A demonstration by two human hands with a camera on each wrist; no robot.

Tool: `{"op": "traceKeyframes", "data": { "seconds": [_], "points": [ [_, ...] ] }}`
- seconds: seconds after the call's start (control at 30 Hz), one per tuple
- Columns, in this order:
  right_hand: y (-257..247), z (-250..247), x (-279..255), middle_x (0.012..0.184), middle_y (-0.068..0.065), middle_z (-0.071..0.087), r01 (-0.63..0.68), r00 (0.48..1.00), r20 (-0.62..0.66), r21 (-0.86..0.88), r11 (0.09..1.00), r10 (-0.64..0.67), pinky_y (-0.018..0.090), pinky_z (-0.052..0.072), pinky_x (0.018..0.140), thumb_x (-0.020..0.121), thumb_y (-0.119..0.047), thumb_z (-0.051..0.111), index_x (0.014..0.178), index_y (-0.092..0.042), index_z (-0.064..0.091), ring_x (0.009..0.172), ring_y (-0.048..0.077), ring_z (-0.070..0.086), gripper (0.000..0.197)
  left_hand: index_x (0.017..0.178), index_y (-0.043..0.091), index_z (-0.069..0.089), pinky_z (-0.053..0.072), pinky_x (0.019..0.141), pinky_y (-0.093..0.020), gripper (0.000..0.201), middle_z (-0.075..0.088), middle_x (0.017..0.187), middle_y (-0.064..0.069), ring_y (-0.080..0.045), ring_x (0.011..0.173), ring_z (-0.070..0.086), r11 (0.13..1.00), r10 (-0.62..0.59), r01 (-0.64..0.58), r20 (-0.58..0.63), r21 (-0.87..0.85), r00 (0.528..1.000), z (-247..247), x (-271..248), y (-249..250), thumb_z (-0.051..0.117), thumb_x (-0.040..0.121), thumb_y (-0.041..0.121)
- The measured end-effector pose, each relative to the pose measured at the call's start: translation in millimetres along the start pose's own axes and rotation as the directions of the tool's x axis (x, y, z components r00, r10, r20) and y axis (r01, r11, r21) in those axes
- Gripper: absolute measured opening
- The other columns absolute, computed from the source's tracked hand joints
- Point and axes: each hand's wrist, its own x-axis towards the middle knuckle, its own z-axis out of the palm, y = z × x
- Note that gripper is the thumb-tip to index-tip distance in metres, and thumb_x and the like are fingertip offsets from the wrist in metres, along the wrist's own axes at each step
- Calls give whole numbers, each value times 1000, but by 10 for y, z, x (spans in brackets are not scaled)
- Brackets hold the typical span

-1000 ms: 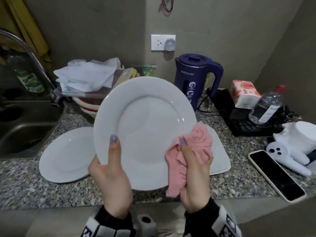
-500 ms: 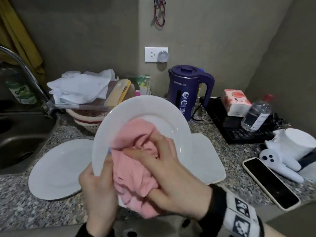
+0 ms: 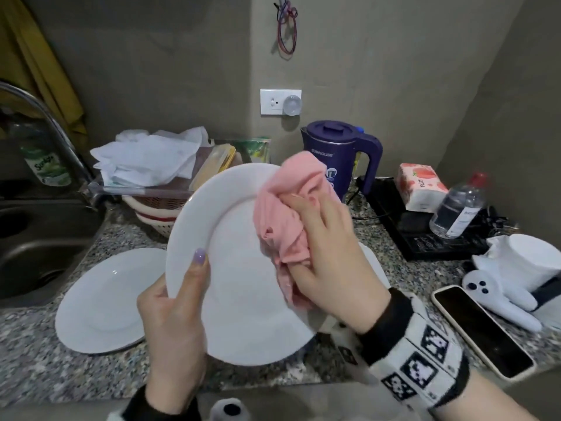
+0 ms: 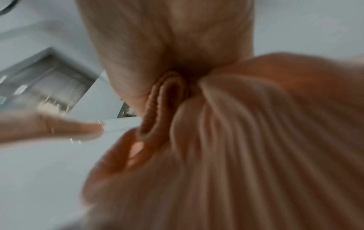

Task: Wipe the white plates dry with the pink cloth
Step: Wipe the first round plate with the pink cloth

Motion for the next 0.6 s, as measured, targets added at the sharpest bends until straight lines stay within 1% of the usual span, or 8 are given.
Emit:
{"op": "traceKeyframes", "data": {
  "seconds": [0.07,0.17,0.27,0.37,0.43,0.47,0.53,0.6],
  "points": [
    [-60,85,-140,131,8,38,0,999,51,71,997,-4,53,36,103,70,-26,57,141,-19,35,121,31,33,74,64,23,75,48,62,-27,20,66,63,9,-12,65,59,1000,1,-1,7,-16,1000,62,-7,20,64,78,33],
    [-454,362,-482,134,3,29,118,969,189,223,968,-162,46,28,110,72,-38,47,143,-25,24,125,30,29,76,62,24,75,48,58,-20,26,67,61,8,-7,62,58,1000,7,-7,17,27,1000,67,-8,10,62,83,29],
    [-264,297,-353,136,8,34,210,970,106,95,973,-220,53,36,103,72,-36,57,142,-29,24,127,36,36,78,61,18,70,45,60,-26,27,61,63,3,-14,67,53,1000,0,-1,26,25,1000,-53,-23,8,72,77,39],
    [184,2,-51,125,12,43,15,994,-107,27,1000,-12,42,44,95,75,-31,66,140,-24,33,116,35,46,73,60,20,68,43,61,-29,36,59,62,6,-14,63,53,997,37,-39,35,69,999,-123,-98,82,75,66,55],
    [352,-169,67,112,5,54,-173,970,-109,308,935,216,24,44,87,82,-27,72,133,-19,42,106,14,56,60,61,22,72,47,61,-27,32,64,64,10,-11,64,58,999,39,-40,28,27,999,-101,-140,118,72,67,53],
    [372,-183,61,110,0,60,-227,955,-35,554,801,295,19,44,86,84,-17,72,128,-16,45,103,4,60,51,63,23,74,50,62,-26,26,68,68,10,-10,66,62,1000,29,-29,25,-10,999,-78,-156,131,70,72,47],
    [342,-122,-66,115,10,67,-229,925,103,919,322,365,27,50,86,88,-2,61,126,-7,53,105,12,65,39,70,25,79,56,67,-29,18,74,77,8,-11,73,68,998,1,1,16,-70,1000,-36,-157,132,64,78,33],
    [260,58,-291,122,21,64,-229,865,217,973,-28,452,39,53,90,91,-3,56,124,-3,59,109,28,64,34,75,27,80,57,73,-33,19,76,82,6,-13,79,70,997,1,-3,-13,-82,1000,28,-167,125,62,81,27]
  ]
}}
